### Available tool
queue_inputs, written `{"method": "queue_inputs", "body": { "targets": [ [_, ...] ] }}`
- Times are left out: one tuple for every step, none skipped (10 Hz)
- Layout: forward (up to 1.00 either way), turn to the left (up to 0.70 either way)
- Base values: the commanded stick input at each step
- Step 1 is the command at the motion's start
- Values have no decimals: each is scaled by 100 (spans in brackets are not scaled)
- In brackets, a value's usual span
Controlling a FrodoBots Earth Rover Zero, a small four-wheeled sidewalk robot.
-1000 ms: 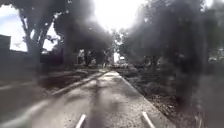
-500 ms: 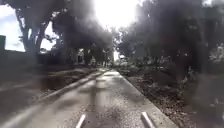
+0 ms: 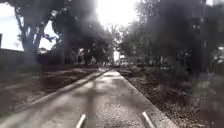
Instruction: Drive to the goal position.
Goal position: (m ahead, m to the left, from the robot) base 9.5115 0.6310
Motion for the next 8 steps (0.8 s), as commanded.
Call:
{"method": "queue_inputs", "body": {
  "targets": [
    [85,0],
    [85,0],
    [85,0],
    [85,0],
    [85,0],
    [85,0],
    [85,0],
    [85,0]
  ]
}}
